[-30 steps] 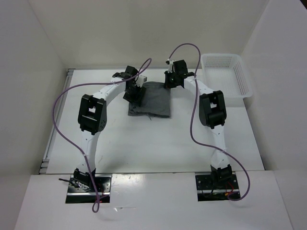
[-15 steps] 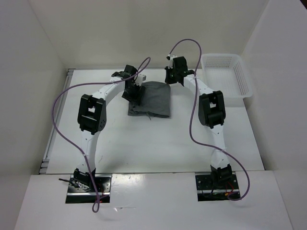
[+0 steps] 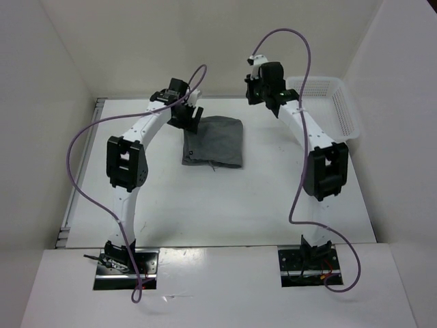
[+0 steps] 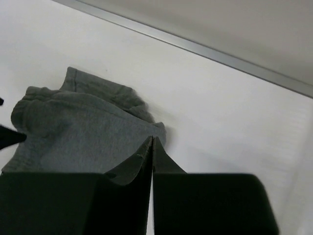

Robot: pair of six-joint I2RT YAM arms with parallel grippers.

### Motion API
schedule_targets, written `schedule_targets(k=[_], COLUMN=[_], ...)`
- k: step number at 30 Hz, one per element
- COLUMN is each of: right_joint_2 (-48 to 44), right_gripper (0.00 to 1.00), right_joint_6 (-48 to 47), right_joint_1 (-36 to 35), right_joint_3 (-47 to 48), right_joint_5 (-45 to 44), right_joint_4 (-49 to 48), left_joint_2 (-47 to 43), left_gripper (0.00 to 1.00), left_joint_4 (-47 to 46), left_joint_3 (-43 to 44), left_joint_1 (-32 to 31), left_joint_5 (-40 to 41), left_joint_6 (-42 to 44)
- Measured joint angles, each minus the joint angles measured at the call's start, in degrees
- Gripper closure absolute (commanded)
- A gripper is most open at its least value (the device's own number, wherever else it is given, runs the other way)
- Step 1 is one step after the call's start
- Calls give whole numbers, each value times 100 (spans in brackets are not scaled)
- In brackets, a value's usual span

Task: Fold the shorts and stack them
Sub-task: Fold the shorts

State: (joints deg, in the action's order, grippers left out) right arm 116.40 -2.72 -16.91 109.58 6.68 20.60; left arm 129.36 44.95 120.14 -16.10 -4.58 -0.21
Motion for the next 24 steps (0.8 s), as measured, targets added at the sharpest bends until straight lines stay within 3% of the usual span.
schedule_targets(k=[4, 8, 9, 14, 24], right_joint_2=[-925, -1626, -1751, -2179, -2728], right_gripper=[91, 86, 85, 82, 76], right_joint_6=[-393, -752, -835, -1196, -1587], right_joint_1=[-4, -11, -13, -13, -13], right_joint_3=[-667, -1462, -1652, -2503, -3453], right_joint_5=[-319, -831, -986, -1823, -2660], right_joint_4=[-20, -39, -59, -199, -649], left_joint_2=[-273, -802, -953, -1818, -2562], left_gripper=[17, 8, 1, 1, 1], left_joint_4=[-28, -210, -273, -654, -817], left_joint_3=[-7, -269, -385, -1438, -3115], left_joint_1=[197, 686, 841, 1443, 1252], left_joint_5=[446, 1084, 1187, 1749, 2122], left_joint_6=[0, 7, 11, -2, 2])
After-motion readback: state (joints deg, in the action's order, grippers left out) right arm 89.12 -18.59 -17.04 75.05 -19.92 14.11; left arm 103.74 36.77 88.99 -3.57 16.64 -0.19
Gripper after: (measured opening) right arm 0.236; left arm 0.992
